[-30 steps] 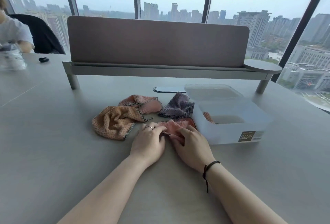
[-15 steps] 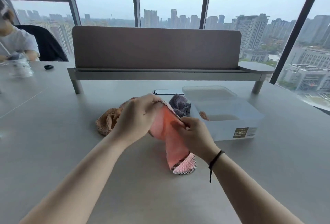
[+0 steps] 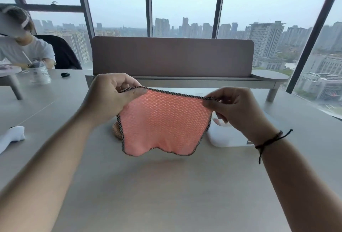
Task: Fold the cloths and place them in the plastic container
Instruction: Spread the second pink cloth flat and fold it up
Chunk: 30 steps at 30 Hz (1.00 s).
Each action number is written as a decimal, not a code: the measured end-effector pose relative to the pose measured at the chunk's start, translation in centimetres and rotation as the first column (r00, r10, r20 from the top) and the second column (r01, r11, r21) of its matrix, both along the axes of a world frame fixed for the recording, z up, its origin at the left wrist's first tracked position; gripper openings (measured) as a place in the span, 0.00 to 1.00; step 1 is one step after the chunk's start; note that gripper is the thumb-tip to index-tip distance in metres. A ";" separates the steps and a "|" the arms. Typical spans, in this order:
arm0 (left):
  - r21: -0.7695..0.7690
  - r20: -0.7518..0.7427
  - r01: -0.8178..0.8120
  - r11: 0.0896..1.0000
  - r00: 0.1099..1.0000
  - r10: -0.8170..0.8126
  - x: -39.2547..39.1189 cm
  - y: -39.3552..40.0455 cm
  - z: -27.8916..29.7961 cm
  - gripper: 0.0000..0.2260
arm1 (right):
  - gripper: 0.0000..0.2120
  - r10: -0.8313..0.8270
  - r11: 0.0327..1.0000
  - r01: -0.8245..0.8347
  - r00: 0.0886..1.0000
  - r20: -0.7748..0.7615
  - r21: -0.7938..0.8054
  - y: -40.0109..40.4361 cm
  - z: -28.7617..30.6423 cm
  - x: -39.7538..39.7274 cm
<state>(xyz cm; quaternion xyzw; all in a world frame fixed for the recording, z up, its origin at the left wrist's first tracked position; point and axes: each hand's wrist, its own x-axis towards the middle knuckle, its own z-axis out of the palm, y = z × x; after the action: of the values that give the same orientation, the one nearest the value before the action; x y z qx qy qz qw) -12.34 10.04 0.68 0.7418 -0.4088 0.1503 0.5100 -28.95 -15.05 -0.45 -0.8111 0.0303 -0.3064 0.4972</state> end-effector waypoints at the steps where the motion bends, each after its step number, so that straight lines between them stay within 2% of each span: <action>1: 0.002 -0.036 0.040 0.999 0.999 -0.040 -0.3 0.7 0.4 0.09 | 0.03 0.032 0.999 -0.032 0.999 -0.003 -0.001 0.0 0.7 -0.8; 3: -0.043 -0.165 0.200 0.979 0.965 -0.204 -0.7 2.1 1.3 0.11 | 0.06 0.144 0.989 -0.144 0.989 0.021 0.016 0.4 2.0 -2.2; 5: -0.160 -0.290 0.384 0.909 0.862 -0.415 -1.0 3.2 2.2 0.08 | 0.07 0.271 0.955 -0.282 0.956 0.115 0.093 0.8 3.0 -2.8; 7: -0.276 -0.362 0.464 0.841 0.761 -0.539 -1.0 3.6 2.7 0.07 | 0.07 0.332 0.903 -0.377 0.917 0.222 0.205 1.0 3.5 -2.7; 10: -0.353 -0.498 0.423 0.834 0.670 -0.551 -0.2 3.0 1.9 0.09 | 0.08 0.278 0.881 -0.356 0.923 0.268 0.311 0.7 3.0 -1.2; 11: -0.341 -0.560 0.392 0.854 0.645 -0.520 0.5 2.7 1.1 0.11 | 0.08 0.231 0.898 -0.298 0.945 0.231 0.323 0.4 2.2 -0.3; 13: -0.247 -0.671 0.326 0.913 0.621 -0.404 2.0 2.0 -1.7 0.13 | 0.08 0.097 0.962 -0.111 0.993 0.068 0.249 -0.3 -0.6 2.2; 14: -0.169 -0.714 0.296 0.940 0.620 -0.323 2.8 1.7 -3.4 0.13 | 0.09 0.033 0.986 -0.030 0.999 -0.017 0.165 -0.6 -2.3 3.6; 16: 0.012 -0.753 0.225 0.974 0.643 -0.139 4.2 1.0 -7.6 0.11 | 0.09 -0.092 0.991 0.075 0.983 -0.158 -0.108 -1.2 -6.4 5.9; 18: 0.178 -0.708 0.144 0.973 0.706 0.025 5.4 0.7 -11.8 0.08 | 0.10 -0.208 0.926 0.086 0.929 -0.306 -0.368 -1.5 -10.0 7.4; 19: 0.231 -0.669 0.114 0.966 0.740 0.072 5.9 0.7 -13.5 0.08 | 0.12 -0.242 0.896 0.060 0.897 -0.371 -0.439 -1.6 -11.5 7.7; 21: 0.250 -0.610 0.063 0.966 0.785 0.107 6.6 0.8 -15.8 0.09 | 0.15 -0.285 0.862 0.032 0.856 -0.430 -0.507 -1.4 -14.3 8.3; 23: 0.213 -0.580 0.017 0.977 0.807 0.112 6.9 0.6 -16.5 0.09 | 0.16 -0.346 0.828 0.057 0.835 -0.428 -0.558 -1.2 -16.0 8.7; 26: 0.209 -0.514 -0.020 0.978 0.848 0.127 7.0 0.2 -16.9 0.08 | 0.14 -0.417 0.776 0.140 0.846 -0.333 -0.616 -1.4 -17.1 9.3; 30: 0.155 -0.512 -0.054 0.986 0.850 0.127 7.3 0.5 -17.3 0.08 | 0.10 -0.400 0.779 0.169 0.875 -0.271 -0.604 -2.3 -17.2 10.0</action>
<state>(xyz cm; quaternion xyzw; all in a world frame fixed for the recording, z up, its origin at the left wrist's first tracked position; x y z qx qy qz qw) -5.07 10.51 -16.66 0.8059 -0.2298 -0.0599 0.5423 -18.97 -17.32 -17.68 -0.9501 0.1605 -0.2093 0.1665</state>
